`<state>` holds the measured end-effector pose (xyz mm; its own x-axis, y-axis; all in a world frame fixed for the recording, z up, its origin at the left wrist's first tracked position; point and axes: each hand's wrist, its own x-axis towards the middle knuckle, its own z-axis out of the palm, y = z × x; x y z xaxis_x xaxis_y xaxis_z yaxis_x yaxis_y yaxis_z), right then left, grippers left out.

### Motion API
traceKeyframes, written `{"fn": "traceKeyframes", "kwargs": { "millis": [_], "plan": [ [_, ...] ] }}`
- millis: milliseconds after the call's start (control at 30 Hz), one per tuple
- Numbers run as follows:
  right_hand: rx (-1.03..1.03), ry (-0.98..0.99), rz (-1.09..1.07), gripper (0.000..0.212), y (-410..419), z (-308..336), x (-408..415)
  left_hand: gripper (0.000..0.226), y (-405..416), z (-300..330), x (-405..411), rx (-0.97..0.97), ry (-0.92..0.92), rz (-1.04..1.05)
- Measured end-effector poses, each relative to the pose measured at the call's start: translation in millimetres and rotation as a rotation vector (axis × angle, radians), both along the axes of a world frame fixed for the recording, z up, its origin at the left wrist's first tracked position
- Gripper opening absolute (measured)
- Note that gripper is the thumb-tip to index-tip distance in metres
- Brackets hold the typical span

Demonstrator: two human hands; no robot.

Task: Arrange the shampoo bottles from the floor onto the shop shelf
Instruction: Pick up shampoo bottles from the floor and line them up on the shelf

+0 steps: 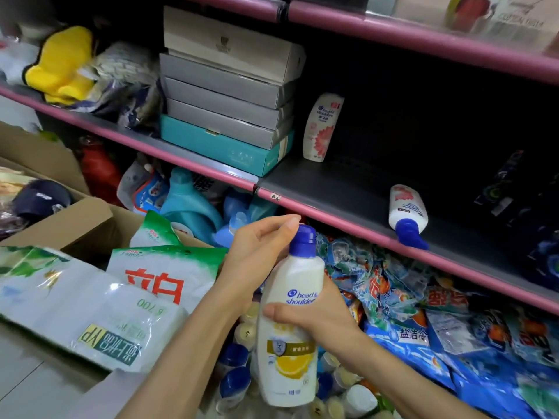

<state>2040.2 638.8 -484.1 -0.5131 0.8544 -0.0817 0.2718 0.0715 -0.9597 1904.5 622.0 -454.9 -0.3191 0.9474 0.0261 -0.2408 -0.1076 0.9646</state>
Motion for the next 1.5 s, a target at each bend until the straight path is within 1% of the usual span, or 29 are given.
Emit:
{"fn": "traceKeyframes", "kwargs": {
  "millis": [67,167,533,667,767,833,867,967,1033,1067,1133,1200,1300,1400,1500],
  "plan": [
    [-0.025,0.003,-0.001,0.048,-3,2,1,0.024,0,0,0,-0.004,0.01,-0.018],
    [-0.05,0.006,0.002,0.046,-3,8,4,0.026,0,1,1,0.012,-0.006,-0.046],
    [-0.025,-0.008,-0.005,0.05,-6,10,14,0.028,4,-6,12,0.024,-0.081,-0.052],
    [-0.017,-0.017,-0.015,0.053,-5,9,16,0.028,7,-7,14,0.037,-0.06,-0.058],
    [-0.042,0.024,-0.014,0.053,-2,13,18,0.031,9,-5,13,0.003,-0.021,-0.073],
    [-0.041,0.053,-0.031,0.05,4,21,20,0.036,10,-6,13,-0.021,0.023,-0.082],
    [-0.034,0.072,-0.043,0.047,9,27,20,0.042,10,-7,13,-0.03,0.038,-0.088],
    [0.039,0.109,-0.134,0.039,32,49,18,0.072,10,-13,20,-0.045,0.162,-0.052],
    [0.112,0.154,-0.218,0.043,48,65,16,0.095,7,-16,27,-0.09,0.323,0.037],
    [0.15,0.176,-0.247,0.046,55,74,14,0.102,6,-19,31,-0.091,0.421,0.07],
    [0.219,0.205,-0.29,0.051,68,88,11,0.103,4,-23,44,-0.027,0.627,0.104],
    [0.264,0.232,-0.321,0.059,81,100,7,0.104,10,-25,59,0.029,0.739,0.146],
    [0.349,0.215,-0.303,0.064,100,114,-7,0.114,37,-20,64,0.012,0.888,0.313],
    [0.442,0.176,-0.278,0.067,124,128,-22,0.118,78,0,56,-0.007,0.9,0.4],
    [0.461,0.18,-0.263,0.068,155,139,-36,0.116,123,24,41,-0.022,0.907,0.445]
  ]
}}
